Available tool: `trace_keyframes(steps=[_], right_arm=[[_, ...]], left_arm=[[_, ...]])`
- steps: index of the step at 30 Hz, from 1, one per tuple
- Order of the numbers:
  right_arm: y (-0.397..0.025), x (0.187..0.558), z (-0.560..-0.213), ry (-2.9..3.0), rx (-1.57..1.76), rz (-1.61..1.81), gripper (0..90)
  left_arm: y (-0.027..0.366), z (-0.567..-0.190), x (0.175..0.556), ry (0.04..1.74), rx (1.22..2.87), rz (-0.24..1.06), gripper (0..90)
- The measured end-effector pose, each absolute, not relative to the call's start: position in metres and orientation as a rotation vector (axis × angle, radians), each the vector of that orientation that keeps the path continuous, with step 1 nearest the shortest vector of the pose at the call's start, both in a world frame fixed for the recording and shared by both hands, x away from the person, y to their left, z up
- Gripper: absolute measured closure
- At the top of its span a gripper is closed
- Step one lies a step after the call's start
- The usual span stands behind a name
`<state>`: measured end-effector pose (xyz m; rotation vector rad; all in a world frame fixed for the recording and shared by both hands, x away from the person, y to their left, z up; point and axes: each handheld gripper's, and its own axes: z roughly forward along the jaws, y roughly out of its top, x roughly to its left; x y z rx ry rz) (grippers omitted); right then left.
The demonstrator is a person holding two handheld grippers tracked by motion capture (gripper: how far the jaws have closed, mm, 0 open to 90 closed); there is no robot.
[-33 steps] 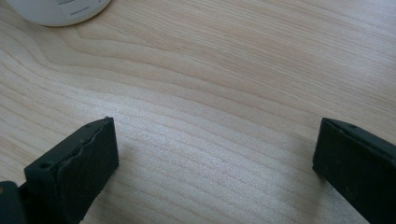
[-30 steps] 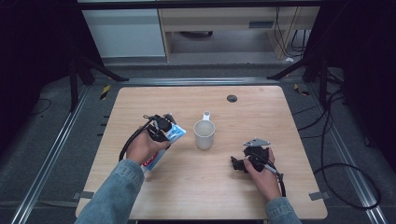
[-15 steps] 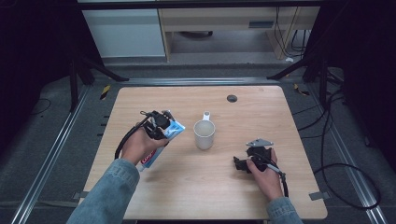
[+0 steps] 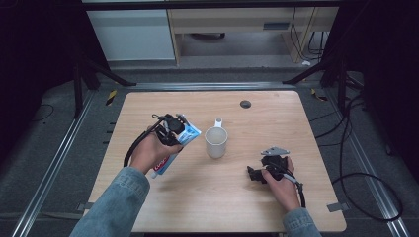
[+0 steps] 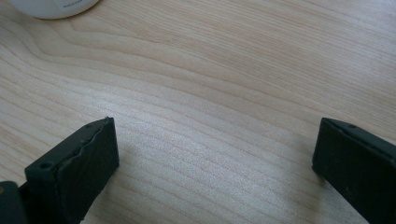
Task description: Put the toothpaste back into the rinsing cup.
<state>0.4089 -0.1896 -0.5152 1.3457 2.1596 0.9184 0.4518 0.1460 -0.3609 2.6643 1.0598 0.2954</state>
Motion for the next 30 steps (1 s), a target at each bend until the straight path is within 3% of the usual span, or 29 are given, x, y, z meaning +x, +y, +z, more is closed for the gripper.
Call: trace_keyframes(steps=[23,30], right_arm=[[-0.191,0.408,-0.515,2.178,1.340,0.932,0.4],[-0.192,0.406,-0.515,2.181,1.331,0.928,0.6]], left_arm=[[0.159,-0.330,0.432,1.027,2.354,0.441,72.3],[0.149,-0.322,0.432,0.977,2.333,0.476,72.3]])
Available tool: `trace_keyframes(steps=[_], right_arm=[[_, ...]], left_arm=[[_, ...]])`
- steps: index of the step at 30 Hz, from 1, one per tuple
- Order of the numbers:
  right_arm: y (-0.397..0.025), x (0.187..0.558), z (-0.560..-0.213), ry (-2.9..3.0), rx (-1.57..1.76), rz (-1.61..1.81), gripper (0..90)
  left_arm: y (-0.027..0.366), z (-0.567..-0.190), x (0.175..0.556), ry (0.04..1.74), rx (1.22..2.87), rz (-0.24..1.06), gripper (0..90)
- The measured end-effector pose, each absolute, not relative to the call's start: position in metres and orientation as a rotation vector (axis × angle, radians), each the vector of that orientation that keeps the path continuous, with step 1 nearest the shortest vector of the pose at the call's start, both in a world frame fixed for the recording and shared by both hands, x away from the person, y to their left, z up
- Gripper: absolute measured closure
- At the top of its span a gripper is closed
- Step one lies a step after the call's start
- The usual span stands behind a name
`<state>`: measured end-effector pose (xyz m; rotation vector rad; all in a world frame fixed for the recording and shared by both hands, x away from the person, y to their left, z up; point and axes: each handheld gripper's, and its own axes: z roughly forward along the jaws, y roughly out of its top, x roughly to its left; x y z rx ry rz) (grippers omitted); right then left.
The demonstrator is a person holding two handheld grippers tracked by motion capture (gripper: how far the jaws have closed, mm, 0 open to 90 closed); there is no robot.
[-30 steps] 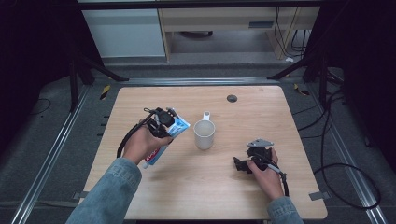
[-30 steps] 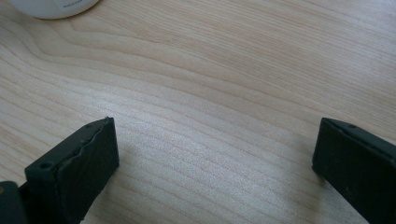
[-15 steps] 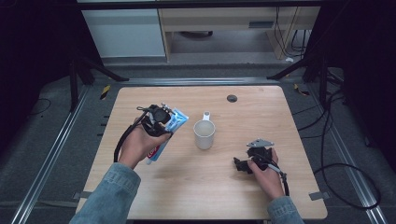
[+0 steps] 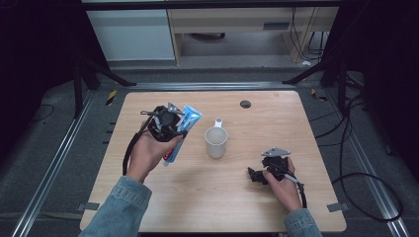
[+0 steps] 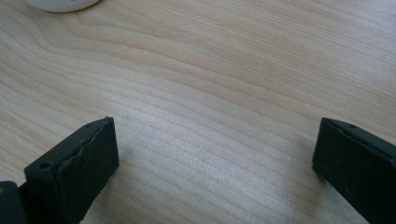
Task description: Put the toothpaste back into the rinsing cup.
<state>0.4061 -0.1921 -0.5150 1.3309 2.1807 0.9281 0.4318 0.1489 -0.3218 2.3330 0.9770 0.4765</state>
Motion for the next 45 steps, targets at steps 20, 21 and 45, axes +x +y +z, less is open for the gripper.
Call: trace_keyframes(steps=[20,21,45], right_arm=[[-0.196,0.402,-0.515,2.187,1.323,0.932,0.5],[-0.195,0.402,-0.515,2.186,1.326,0.935,0.6],[-0.195,0.402,-0.515,2.186,1.323,0.932,0.5]], left_arm=[[0.136,-0.312,0.433,0.927,2.172,0.594,72.4],[0.136,-0.311,0.433,0.914,2.157,0.613,72.4],[0.116,-0.323,0.424,0.881,1.911,0.748,72.5]])
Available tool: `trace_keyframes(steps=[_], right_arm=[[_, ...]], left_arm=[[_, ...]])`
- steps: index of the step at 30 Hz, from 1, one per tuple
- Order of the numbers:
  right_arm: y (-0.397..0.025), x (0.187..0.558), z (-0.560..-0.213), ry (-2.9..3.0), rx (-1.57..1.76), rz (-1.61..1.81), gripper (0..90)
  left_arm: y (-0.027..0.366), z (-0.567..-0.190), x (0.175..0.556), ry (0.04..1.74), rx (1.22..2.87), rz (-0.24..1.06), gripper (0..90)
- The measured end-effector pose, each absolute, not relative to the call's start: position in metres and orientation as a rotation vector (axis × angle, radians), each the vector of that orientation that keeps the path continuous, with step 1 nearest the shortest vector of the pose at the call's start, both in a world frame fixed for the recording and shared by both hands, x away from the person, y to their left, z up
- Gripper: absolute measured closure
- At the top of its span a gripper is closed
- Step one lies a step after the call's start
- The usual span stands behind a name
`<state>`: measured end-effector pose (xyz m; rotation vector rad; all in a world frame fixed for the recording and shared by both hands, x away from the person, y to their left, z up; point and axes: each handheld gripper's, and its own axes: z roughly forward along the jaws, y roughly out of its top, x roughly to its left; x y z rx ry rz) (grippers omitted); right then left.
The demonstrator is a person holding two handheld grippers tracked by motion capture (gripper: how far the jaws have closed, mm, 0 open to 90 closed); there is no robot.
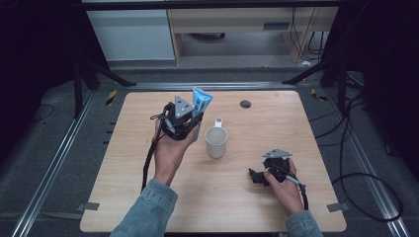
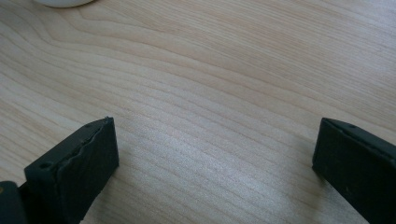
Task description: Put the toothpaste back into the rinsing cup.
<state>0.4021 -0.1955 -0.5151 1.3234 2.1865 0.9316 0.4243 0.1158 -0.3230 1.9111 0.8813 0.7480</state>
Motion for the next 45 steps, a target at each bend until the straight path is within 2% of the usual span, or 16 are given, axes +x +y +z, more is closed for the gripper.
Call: trace_keyframes(steps=[10,19,45], right_arm=[[-0.195,0.402,-0.515,2.185,1.326,0.935,0.6],[-0.195,0.402,-0.515,2.186,1.327,0.935,0.6],[-0.195,0.402,-0.515,2.185,1.328,0.936,0.6]], left_arm=[[0.112,-0.325,0.413,0.823,1.766,0.794,72.5],[0.115,-0.322,0.410,0.779,1.715,0.834,72.5],[0.110,-0.315,0.413,0.720,1.580,0.837,72.5]])
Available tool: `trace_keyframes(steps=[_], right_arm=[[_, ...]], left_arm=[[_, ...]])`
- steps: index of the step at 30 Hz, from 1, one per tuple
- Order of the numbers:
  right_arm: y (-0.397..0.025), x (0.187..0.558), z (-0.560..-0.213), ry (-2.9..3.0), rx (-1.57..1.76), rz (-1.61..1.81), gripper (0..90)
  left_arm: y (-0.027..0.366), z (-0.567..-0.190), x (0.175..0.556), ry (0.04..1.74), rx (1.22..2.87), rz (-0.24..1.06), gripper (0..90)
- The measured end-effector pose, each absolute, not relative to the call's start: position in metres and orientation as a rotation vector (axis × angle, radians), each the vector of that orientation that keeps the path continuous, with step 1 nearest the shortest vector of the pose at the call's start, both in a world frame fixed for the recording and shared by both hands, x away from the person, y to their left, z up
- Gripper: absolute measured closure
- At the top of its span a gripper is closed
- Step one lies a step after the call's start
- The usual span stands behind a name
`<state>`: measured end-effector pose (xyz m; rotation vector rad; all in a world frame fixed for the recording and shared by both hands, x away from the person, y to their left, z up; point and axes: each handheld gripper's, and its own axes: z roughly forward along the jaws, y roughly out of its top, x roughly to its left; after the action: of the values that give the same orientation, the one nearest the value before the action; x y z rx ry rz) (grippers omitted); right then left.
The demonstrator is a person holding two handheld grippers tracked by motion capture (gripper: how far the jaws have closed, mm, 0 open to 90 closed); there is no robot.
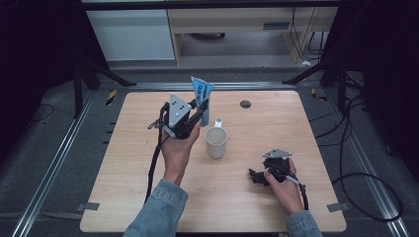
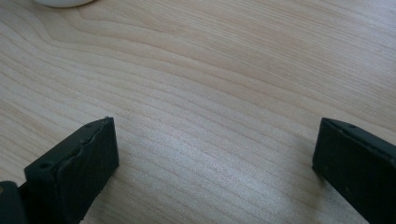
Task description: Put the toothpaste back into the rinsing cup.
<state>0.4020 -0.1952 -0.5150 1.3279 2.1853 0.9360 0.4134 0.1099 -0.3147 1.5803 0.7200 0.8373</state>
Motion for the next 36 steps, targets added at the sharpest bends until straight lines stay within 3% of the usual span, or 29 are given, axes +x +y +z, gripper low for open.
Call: trace_keyframes(steps=[36], right_arm=[[-0.195,0.402,-0.515,2.187,1.325,0.933,0.6]], left_arm=[[0.105,-0.347,0.415,0.716,1.513,0.745,72.5]])
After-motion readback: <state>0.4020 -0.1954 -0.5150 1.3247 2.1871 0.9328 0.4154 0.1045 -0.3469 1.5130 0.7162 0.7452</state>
